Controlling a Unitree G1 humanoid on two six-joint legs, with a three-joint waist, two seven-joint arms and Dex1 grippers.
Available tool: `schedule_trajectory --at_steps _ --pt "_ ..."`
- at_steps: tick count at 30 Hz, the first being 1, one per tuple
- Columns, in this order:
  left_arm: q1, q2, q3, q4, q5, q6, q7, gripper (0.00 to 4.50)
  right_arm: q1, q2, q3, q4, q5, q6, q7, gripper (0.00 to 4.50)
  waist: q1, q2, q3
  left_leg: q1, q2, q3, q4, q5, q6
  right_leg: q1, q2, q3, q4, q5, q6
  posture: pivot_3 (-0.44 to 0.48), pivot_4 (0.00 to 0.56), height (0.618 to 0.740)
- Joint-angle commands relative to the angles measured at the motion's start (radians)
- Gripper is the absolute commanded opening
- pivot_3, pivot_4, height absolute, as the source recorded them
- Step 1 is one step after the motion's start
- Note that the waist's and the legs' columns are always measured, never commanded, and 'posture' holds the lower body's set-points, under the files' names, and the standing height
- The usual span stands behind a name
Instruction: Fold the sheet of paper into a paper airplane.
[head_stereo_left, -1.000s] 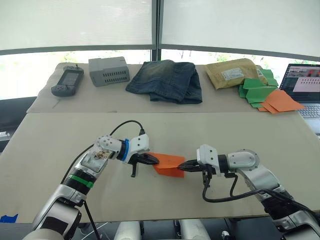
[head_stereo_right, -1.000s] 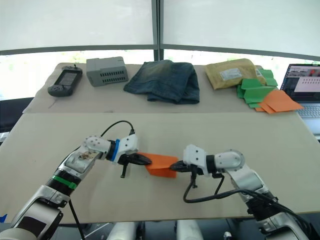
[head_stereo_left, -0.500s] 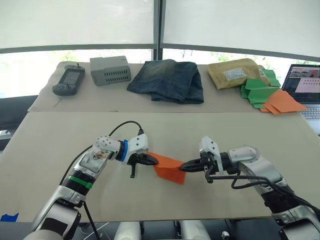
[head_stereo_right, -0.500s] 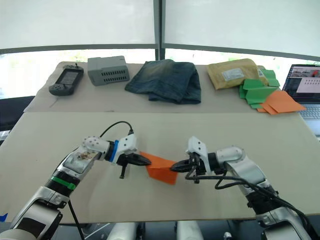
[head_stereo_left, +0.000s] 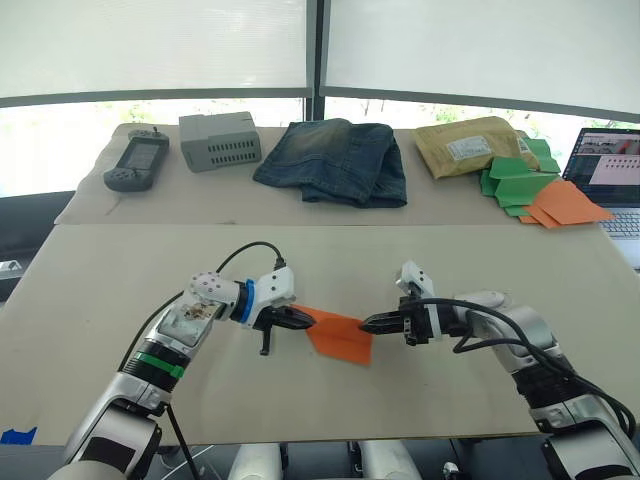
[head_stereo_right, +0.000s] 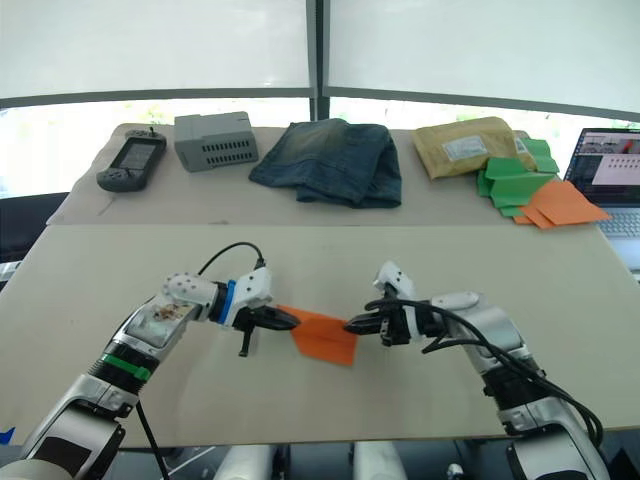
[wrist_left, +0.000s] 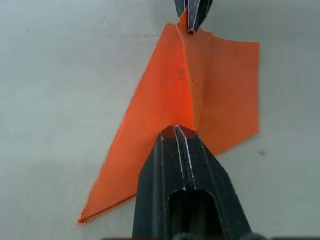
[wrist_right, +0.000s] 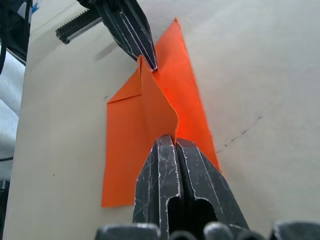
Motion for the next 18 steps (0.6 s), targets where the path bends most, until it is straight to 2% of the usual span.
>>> schedule_trajectory --at_steps 1,8,12,18 --pt "-0.013 0.006 0.05 0.006 -0.002 0.0 0.032 0.0 -0.005 -0.007 0.006 0.027 -0.02 0.015 0.001 0.08 0.0 0.0 0.0 -0.001 0.0 0.0 0.0 0.0 0.0 -0.001 0.0 0.0 0.0 0.0 0.0 0.0 0.15 0.722" --pt "0.003 -0.008 0.123 -0.126 -0.088 0.042 0.031 0.0 -0.006 0.007 0.029 0.071 -0.059 -0.017 -0.005 0.08 -0.001 0.0 0.0 -0.002 0.0 0.0 0.0 0.0 0.0 -0.001 0.0 0.0 -0.001 0.001 0.001 0.0 0.15 0.722" --pt "0.026 -0.027 0.096 -0.254 -0.165 0.197 0.018 0.0 -0.009 0.021 0.022 0.077 -0.062 -0.032 -0.006 0.08 -0.001 0.0 0.0 0.0 0.0 0.0 0.0 0.0 0.0 0.0 0.0 0.0 -0.001 0.001 0.002 0.0 0.15 0.722" --pt "0.023 -0.046 0.029 -0.207 -0.09 0.155 0.052 0.0 -0.014 0.03 0.007 0.059 -0.065 -0.032 -0.013 0.08 -0.006 0.0 0.0 0.001 0.001 0.0 0.0 0.0 0.0 0.0 0.003 0.0 0.0 0.001 0.001 0.0 0.15 0.722"
